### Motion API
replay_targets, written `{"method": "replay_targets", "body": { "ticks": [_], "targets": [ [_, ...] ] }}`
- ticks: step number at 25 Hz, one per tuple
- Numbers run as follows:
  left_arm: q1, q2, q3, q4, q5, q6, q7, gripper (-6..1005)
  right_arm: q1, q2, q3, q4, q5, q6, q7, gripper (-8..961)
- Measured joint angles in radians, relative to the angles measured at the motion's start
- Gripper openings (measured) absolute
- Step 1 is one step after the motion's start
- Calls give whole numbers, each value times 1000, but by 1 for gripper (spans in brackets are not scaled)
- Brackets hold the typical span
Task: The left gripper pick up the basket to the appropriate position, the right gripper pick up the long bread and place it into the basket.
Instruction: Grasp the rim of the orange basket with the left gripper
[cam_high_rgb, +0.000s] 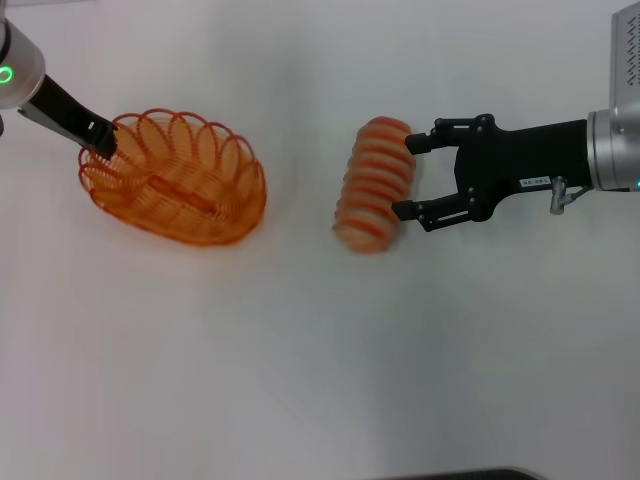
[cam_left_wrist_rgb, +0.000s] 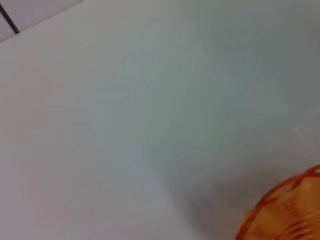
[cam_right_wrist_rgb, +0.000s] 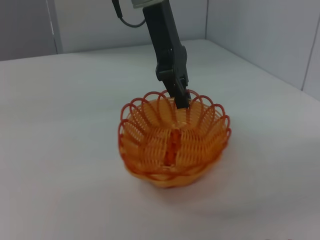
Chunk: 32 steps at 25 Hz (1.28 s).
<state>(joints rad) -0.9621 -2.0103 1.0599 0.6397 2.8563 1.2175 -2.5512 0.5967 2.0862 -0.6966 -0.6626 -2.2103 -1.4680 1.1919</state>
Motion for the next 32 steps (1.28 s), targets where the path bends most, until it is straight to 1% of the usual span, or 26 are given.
{"method": "replay_targets", "body": {
  "ticks": [6, 18, 25, 27, 28, 29, 30, 32],
  "targets": [
    [1, 2, 0, 10, 0, -1, 0, 130, 0, 0, -2, 0, 0, 4, 0, 912],
    [2, 0, 0, 26, -4, 10, 4, 113, 0, 0, -1, -3, 0, 3, 0, 912],
    [1, -1, -17, 33, -19, 18, 16, 108, 2, 0, 5, -4, 0, 3, -5, 912],
    [2, 1, -57, 45, -38, 43, 43, 107, 3, 0, 7, -5, 0, 3, -9, 912],
    [3, 10, -141, 54, -55, 84, 86, 107, 3, 0, 8, -5, 1, 3, -12, 912],
    [2, 16, -182, 58, -58, 100, 100, 106, 3, 0, 8, -5, 1, 4, -12, 913],
    [2, 16, -182, 58, -58, 100, 100, 105, 3, 0, 8, -4, 1, 5, -13, 913],
    [7, 28, -247, 78, -61, 137, 115, 98, 2, 0, 8, -4, 3, 5, -16, 914]
  ]
}}
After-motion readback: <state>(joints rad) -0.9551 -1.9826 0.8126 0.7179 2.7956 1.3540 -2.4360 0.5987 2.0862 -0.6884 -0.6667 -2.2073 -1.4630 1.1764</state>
